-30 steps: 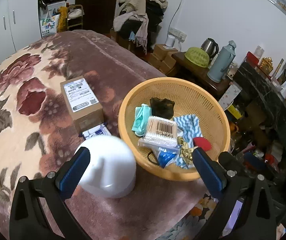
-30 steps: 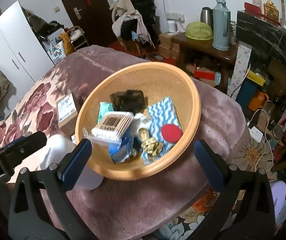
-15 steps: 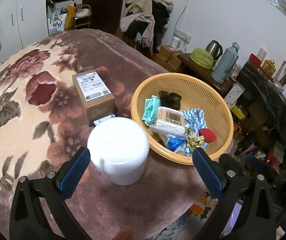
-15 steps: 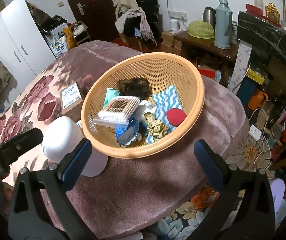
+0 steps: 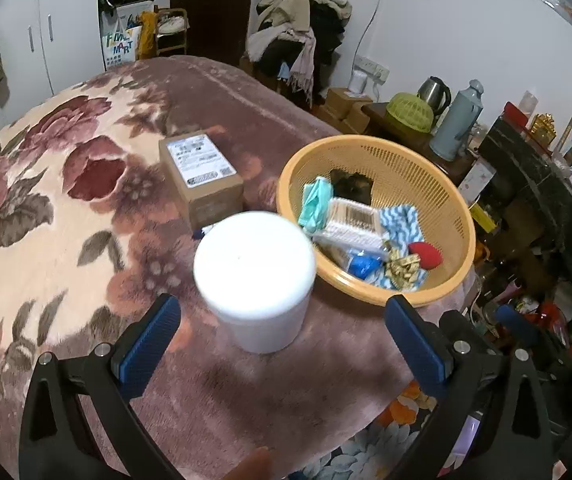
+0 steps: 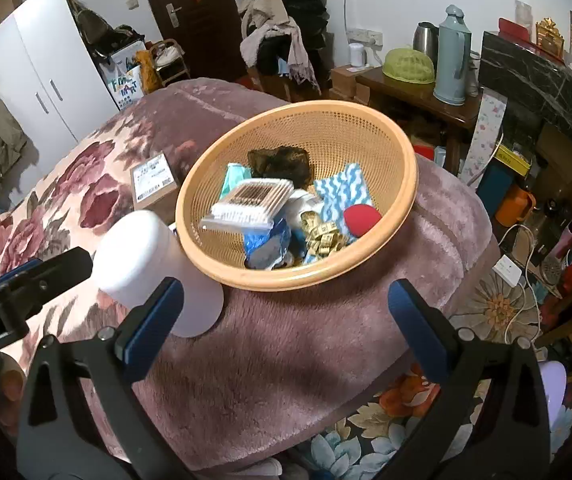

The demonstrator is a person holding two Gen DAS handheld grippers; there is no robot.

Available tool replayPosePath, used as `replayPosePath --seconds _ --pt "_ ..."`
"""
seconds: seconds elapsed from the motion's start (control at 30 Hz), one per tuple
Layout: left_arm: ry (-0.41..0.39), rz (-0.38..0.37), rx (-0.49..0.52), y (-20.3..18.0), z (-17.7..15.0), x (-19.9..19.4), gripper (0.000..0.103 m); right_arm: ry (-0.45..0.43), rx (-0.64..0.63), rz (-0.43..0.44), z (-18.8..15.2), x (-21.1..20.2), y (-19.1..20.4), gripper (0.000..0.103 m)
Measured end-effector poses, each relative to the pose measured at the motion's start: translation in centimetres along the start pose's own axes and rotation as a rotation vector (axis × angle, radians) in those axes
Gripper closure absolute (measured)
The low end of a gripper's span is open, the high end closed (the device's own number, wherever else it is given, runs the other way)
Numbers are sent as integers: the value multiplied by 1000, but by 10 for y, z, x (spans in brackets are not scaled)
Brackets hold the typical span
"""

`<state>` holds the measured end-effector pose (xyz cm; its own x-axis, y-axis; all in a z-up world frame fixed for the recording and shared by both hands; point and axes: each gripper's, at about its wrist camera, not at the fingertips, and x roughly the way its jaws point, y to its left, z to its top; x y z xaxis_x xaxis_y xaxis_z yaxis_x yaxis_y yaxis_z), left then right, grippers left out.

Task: Organize soft objects
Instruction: 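Withdraw both open tools from the basket back over the blanket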

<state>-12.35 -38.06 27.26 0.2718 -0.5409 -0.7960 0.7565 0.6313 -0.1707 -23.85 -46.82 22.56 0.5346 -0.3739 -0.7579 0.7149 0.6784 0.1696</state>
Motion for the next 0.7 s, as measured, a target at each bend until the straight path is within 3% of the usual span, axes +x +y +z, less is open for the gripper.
replayPosePath --seconds 0.47,0.7 --pt "13 87 -64 43 -32 3 1 40 -59 8 -28 9 32 0" --pt "12 90 -72 57 -40 0 1 40 -84 9 -38 8 46 0"
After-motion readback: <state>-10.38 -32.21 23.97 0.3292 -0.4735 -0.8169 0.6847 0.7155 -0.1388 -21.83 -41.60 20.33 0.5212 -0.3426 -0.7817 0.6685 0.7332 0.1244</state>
